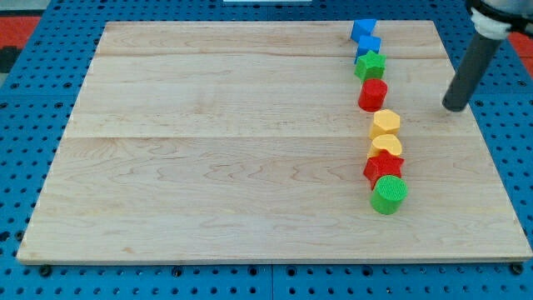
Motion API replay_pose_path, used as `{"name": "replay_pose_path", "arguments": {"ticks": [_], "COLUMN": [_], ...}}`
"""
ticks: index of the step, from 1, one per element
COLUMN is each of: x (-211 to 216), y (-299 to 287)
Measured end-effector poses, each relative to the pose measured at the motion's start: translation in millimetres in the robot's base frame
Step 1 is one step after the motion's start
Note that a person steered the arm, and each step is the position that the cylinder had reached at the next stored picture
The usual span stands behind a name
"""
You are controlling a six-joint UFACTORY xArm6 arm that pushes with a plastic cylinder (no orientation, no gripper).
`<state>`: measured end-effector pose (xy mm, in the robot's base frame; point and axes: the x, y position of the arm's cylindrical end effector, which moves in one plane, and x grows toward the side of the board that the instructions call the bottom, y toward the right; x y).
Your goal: Move your arm to the center right
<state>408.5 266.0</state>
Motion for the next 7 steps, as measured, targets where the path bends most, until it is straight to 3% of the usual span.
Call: {"name": "replay_pose_path", "arguments": {"ticks": [1,7], "x": [27,11], "y": [-22,5]}}
